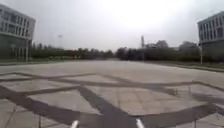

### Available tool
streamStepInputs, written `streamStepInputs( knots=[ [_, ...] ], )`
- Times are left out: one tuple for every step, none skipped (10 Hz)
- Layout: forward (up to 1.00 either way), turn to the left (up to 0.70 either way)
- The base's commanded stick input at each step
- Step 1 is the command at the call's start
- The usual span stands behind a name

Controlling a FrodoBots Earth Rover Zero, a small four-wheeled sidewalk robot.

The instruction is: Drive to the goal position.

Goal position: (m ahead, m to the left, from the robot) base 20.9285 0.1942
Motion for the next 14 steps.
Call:
streamStepInputs(
  knots=[
    [1.0, 0.0],
    [1.0, 0.0],
    [1.0, 0.0],
    [1.0, 0.0],
    [1.0, 0.0],
    [1.0, 0.0],
    [1.0, 0.0],
    [1.0, 0.0],
    [1.0, 0.0],
    [1.0, 0.0],
    [1.0, 0.0],
    [1.0, 0.0],
    [1.0, 0.0],
    [1.0, -0.21]
  ],
)
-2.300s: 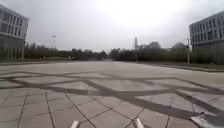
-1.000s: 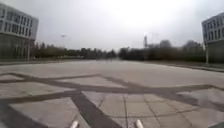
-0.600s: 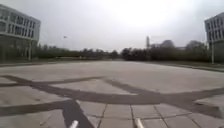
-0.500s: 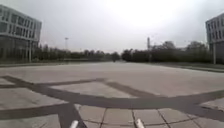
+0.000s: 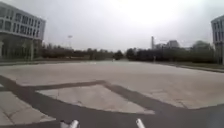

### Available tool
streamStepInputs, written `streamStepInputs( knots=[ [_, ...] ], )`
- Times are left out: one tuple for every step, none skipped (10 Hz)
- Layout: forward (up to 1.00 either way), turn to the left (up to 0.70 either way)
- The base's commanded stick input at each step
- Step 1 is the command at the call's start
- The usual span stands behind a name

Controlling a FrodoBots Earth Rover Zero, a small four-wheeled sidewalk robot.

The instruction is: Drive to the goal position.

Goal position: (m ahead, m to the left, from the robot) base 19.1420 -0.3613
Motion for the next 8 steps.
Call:
streamStepInputs(
  knots=[
    [1.0, -0.4],
    [1.0, -0.4],
    [1.0, -0.4],
    [1.0, -0.4],
    [1.0, -0.4],
    [1.0, -0.4],
    [1.0, -0.37],
    [1.0, -0.04]
  ],
)
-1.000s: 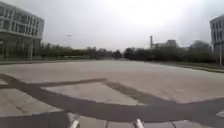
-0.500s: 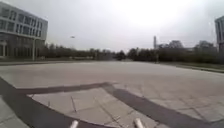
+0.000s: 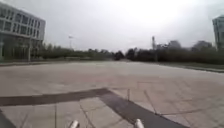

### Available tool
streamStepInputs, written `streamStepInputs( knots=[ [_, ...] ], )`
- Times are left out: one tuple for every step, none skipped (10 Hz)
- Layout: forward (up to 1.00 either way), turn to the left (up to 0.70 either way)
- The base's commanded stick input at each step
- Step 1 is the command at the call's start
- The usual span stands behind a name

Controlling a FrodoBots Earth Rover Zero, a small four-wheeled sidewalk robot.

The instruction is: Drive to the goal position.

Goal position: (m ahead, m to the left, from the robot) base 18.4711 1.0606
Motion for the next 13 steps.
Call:
streamStepInputs(
  knots=[
    [1.0, 0.0],
    [1.0, 0.0],
    [1.0, 0.0],
    [1.0, 0.0],
    [1.0, 0.0],
    [1.0, 0.0],
    [1.0, 0.0],
    [1.0, 0.0],
    [1.0, 0.0],
    [1.0, 0.0],
    [1.0, 0.0],
    [1.0, 0.0],
    [1.0, 0.0]
  ],
)
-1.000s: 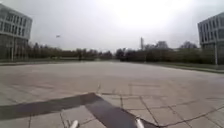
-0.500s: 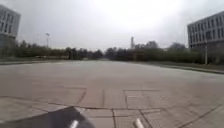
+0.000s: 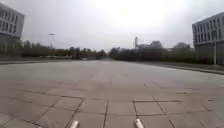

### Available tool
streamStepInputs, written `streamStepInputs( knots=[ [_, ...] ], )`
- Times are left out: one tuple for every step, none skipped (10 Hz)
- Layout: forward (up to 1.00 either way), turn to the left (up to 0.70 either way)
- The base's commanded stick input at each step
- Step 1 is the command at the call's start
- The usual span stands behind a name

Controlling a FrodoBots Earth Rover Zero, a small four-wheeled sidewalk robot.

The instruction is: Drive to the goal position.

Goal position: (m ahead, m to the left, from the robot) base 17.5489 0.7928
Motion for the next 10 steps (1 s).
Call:
streamStepInputs(
  knots=[
    [1.0, 0.0],
    [1.0, 0.0],
    [1.0, 0.0],
    [1.0, 0.0],
    [1.0, 0.0],
    [1.0, 0.0],
    [1.0, 0.0],
    [1.0, 0.0],
    [1.0, 0.0],
    [1.0, 0.0]
  ],
)
